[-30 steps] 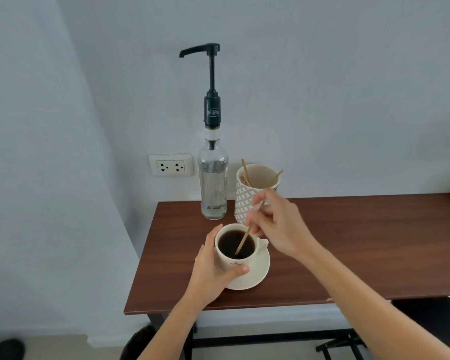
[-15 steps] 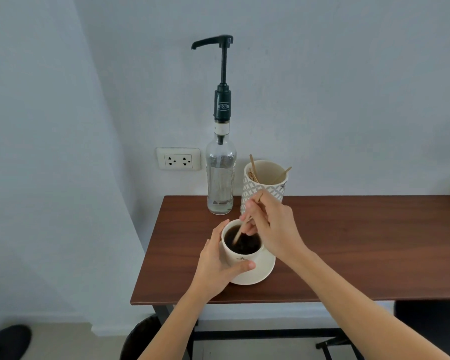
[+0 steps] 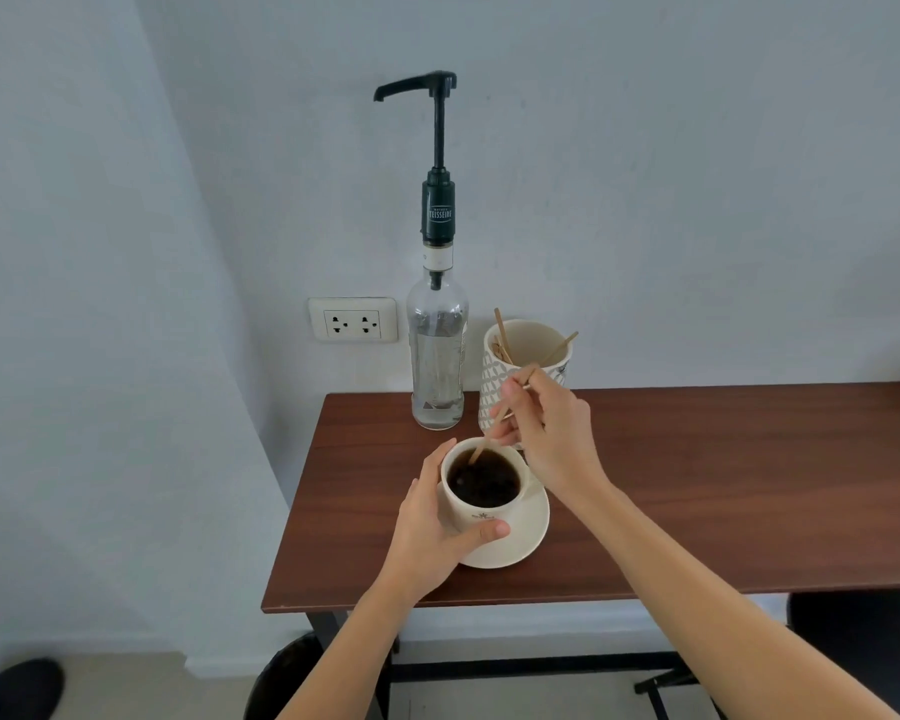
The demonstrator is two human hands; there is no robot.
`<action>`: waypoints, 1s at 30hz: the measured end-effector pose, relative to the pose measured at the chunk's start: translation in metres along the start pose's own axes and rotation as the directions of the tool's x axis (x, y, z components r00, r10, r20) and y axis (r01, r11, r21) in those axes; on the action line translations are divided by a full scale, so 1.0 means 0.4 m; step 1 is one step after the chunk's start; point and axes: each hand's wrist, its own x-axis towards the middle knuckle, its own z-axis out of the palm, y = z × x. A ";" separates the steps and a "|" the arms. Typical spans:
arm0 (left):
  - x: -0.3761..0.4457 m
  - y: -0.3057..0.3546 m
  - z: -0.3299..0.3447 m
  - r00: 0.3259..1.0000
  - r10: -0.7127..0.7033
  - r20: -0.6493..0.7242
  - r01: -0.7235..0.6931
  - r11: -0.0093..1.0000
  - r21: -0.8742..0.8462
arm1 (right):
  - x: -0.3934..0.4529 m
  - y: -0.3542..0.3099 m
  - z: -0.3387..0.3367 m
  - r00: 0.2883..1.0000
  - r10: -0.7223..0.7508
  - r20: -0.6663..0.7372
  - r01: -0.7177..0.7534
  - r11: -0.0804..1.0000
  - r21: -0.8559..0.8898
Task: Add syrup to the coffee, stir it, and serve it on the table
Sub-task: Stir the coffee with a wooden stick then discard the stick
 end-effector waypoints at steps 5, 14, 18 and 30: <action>0.000 0.002 0.001 1.000 0.007 0.003 -0.007 1.000 -0.003 | -0.014 0.038 -0.044 0.998 -0.067 -0.005 0.065 0.972 -0.224; -0.003 -0.001 0.001 1.000 0.004 0.003 -0.003 1.000 -0.005 | -0.008 0.027 -0.013 0.998 -0.010 -0.059 0.002 0.992 -0.124; -0.005 0.001 0.002 1.000 0.004 -0.001 -0.004 1.000 0.000 | -0.033 0.041 -0.027 1.000 -0.021 -0.004 0.019 0.975 -0.221; -0.001 -0.002 0.002 1.000 0.001 -0.004 -0.001 1.000 -0.003 | -0.043 0.028 -0.012 1.000 -0.003 -0.003 0.002 0.983 -0.185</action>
